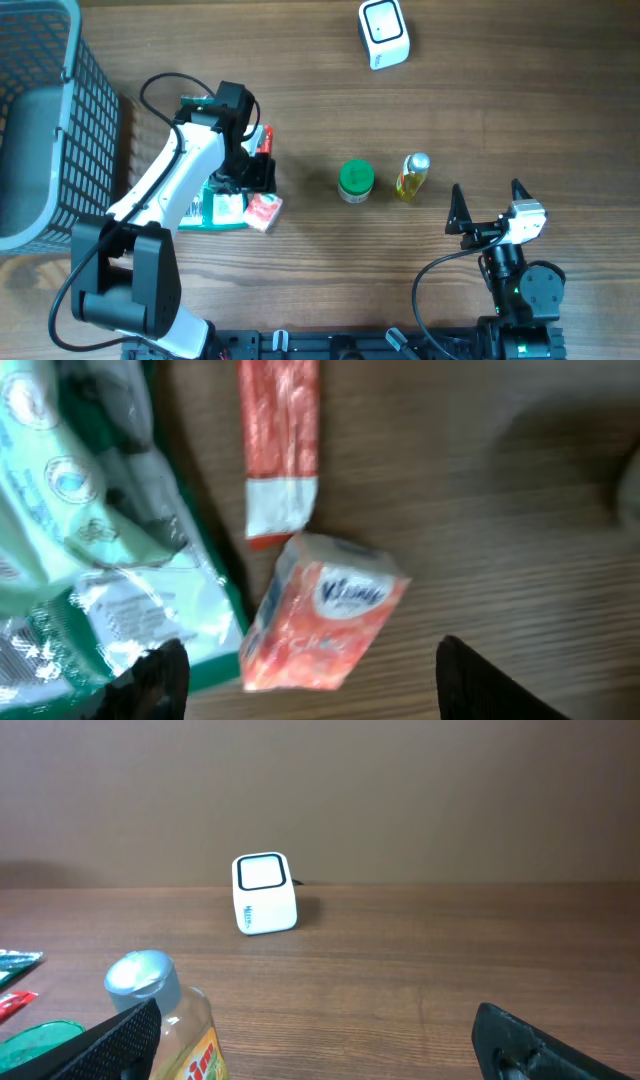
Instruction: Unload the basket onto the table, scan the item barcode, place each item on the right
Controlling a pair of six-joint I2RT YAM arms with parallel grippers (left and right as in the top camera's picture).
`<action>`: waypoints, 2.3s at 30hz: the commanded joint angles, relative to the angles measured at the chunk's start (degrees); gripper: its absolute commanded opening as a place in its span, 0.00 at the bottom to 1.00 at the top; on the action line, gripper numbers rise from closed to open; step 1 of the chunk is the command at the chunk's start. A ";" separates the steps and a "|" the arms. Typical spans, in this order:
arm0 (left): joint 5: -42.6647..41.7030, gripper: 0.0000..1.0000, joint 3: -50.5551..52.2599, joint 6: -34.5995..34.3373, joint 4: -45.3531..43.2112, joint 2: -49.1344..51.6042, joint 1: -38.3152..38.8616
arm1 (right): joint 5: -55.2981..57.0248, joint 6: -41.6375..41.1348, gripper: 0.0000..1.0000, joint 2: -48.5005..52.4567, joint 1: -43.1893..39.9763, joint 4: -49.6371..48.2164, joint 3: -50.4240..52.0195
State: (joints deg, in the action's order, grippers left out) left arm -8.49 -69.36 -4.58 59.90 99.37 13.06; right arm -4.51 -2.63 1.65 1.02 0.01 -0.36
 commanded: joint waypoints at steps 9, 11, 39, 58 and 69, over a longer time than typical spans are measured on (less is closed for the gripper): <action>4.72 1.00 -7.48 -0.35 -8.37 -4.76 -13.55 | -0.52 0.76 1.00 0.07 -0.09 -0.20 0.07; 4.72 1.00 -7.48 -0.35 -8.37 -4.76 -15.21 | -0.52 1.05 1.00 0.07 -0.09 -0.22 0.07; 4.72 1.00 -7.48 -0.35 -8.37 -4.76 -15.43 | -22.01 -17.03 0.70 51.49 -0.13 75.28 -85.57; 4.74 1.00 -7.48 -0.33 -8.37 -4.76 -15.43 | -8.28 -31.74 0.66 85.85 43.10 59.74 -84.24; 4.74 1.00 -7.48 -0.35 -8.37 -4.76 -15.43 | -8.31 -35.01 0.57 113.52 52.81 41.53 -84.24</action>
State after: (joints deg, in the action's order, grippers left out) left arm -4.12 -76.25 -4.99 51.55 95.35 -2.11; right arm -13.37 -37.01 113.12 53.69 42.74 -84.77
